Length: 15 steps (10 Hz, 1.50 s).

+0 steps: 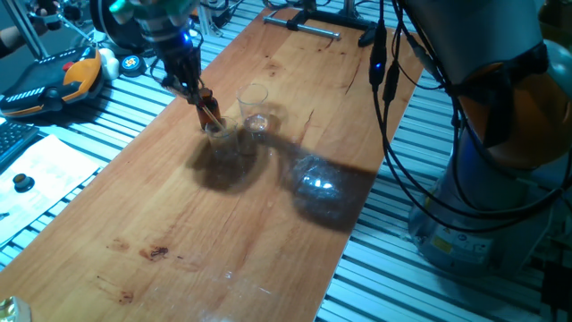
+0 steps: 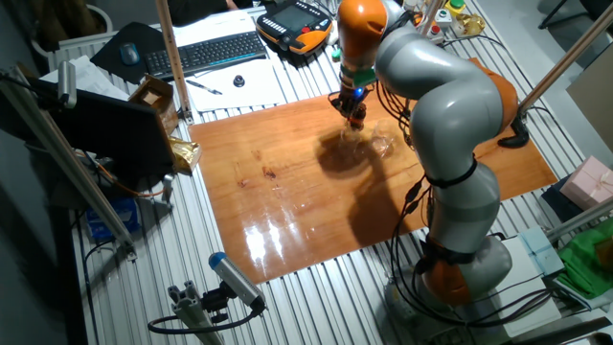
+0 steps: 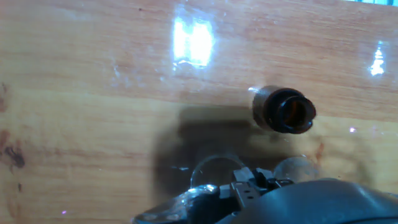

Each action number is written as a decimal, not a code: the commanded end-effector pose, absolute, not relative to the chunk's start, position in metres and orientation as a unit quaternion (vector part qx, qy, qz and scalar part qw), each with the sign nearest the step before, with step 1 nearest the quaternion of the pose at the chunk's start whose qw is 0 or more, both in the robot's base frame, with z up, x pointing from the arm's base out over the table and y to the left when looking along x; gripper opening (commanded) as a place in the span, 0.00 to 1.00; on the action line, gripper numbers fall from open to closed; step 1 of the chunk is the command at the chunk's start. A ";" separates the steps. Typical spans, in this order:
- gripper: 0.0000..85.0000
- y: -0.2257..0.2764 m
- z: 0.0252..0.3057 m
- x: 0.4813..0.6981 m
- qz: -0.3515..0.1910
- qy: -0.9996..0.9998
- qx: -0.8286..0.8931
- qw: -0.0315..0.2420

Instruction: Transfer liquid using a dropper

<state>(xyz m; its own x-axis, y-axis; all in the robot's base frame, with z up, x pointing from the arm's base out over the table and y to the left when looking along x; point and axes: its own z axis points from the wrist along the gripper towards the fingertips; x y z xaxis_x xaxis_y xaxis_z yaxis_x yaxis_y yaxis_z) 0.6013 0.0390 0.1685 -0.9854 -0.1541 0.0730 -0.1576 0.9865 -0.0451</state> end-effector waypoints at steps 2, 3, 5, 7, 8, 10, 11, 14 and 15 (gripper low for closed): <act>0.07 0.042 0.160 0.598 0.027 -0.996 0.081 0.031; 0.09 0.042 0.158 0.597 0.027 -0.996 0.083 0.031; 0.16 0.043 0.154 0.596 0.028 -0.996 0.084 0.029; 0.18 0.043 0.151 0.596 0.024 -0.996 0.085 0.032; 0.21 0.044 0.151 0.596 0.023 -0.995 0.086 0.034; 0.25 0.049 0.155 0.596 0.021 -0.996 0.081 0.034; 0.29 0.051 0.155 0.596 0.022 -0.996 0.079 0.033; 0.33 0.054 0.153 0.591 0.020 -0.996 0.078 0.026; 0.34 0.056 0.156 0.589 0.014 -0.997 0.078 0.026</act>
<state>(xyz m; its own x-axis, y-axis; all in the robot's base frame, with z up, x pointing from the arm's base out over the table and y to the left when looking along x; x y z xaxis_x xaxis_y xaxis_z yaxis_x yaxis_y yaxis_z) 0.5888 0.0567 0.1581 -0.9863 -0.1546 0.0578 -0.1561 0.9875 -0.0214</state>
